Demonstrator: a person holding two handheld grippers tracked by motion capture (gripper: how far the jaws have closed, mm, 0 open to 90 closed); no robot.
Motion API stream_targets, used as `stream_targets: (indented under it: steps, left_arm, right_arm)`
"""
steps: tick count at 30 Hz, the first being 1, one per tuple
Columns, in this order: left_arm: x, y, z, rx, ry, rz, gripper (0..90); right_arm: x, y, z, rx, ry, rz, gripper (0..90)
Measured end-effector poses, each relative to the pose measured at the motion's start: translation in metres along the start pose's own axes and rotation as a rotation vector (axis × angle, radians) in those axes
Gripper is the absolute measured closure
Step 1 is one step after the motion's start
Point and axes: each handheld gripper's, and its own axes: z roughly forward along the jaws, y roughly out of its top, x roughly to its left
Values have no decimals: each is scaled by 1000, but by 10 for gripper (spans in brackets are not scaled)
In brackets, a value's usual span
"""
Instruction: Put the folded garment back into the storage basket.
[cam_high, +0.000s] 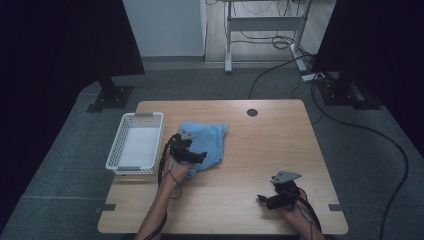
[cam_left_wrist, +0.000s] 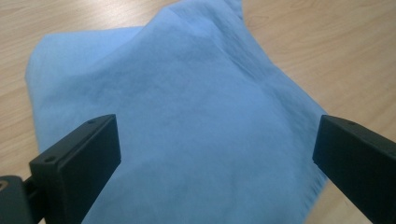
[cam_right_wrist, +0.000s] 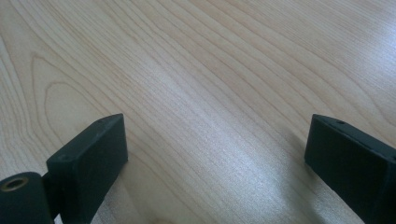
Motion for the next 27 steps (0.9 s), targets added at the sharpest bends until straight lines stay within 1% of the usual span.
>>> stream_targets:
  steps: [8, 11, 17, 20, 21, 22, 27]
  left_arm:
    - [5, 9, 24, 32, 40, -8, 15]
    - [7, 9, 34, 58, 59, -6, 15]
    - [12, 7, 52, 105, 62, -42, 13]
    - [12, 4, 60, 155, 58, -54, 0]
    - [11, 3, 63, 173, 69, -53, 0]
    - [10, 3, 64, 174, 81, -39, 0]
    - [9, 4, 65, 187, 84, -49, 0]
  right_arm:
    - [0, 0, 0, 0, 0, 0, 60]
    - [0, 0, 0, 0, 0, 0, 60]
    - [0, 0, 0, 0, 0, 0, 60]
    - [0, 0, 0, 0, 0, 0, 60]
    - [0, 0, 0, 0, 0, 0, 60]
    - [0, 0, 0, 0, 0, 0, 60]
    - [0, 0, 0, 0, 0, 0, 60]
